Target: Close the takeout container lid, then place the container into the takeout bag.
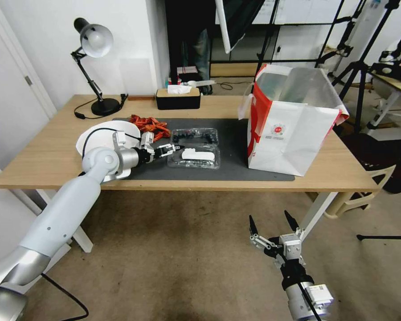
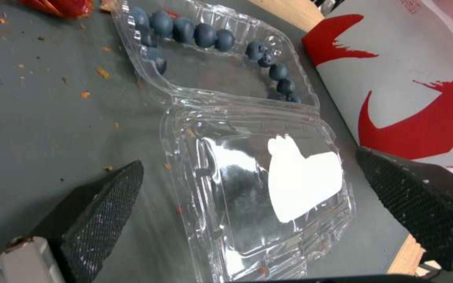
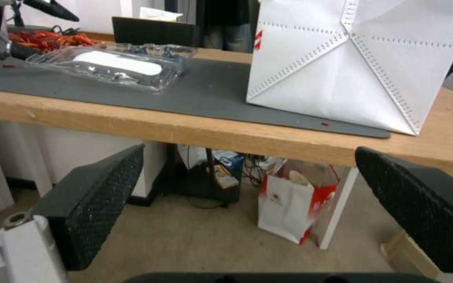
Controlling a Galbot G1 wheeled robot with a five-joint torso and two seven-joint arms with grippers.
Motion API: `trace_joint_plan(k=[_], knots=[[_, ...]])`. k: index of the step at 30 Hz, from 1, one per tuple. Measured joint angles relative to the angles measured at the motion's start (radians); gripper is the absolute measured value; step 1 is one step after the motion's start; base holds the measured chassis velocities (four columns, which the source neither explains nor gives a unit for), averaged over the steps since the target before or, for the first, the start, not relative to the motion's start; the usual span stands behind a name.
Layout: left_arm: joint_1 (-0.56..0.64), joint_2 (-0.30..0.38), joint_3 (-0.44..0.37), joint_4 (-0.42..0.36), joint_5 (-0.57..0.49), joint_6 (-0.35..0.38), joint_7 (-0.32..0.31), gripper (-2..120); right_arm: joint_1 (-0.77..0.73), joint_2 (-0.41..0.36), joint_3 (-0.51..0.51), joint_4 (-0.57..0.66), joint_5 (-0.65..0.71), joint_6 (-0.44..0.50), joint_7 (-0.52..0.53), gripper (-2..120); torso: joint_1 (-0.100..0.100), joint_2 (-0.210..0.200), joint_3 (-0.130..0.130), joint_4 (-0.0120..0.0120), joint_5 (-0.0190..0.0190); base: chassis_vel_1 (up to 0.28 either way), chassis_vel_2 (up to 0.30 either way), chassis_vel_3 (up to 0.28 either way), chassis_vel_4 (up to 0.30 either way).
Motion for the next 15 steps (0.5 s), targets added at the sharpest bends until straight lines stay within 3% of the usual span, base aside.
trace_joint_plan(k=[15], knots=[[0.006, -0.006, -0.002, 0.004, -0.026, 0.001, 0.012, 100, -0.002, 0.0, 0.0, -0.002, 0.0, 0.003, 0.006, 100, 0.0, 0.0, 0.0, 0.0, 0.0001, 0.0, 0.0, 0.0, 0.0]])
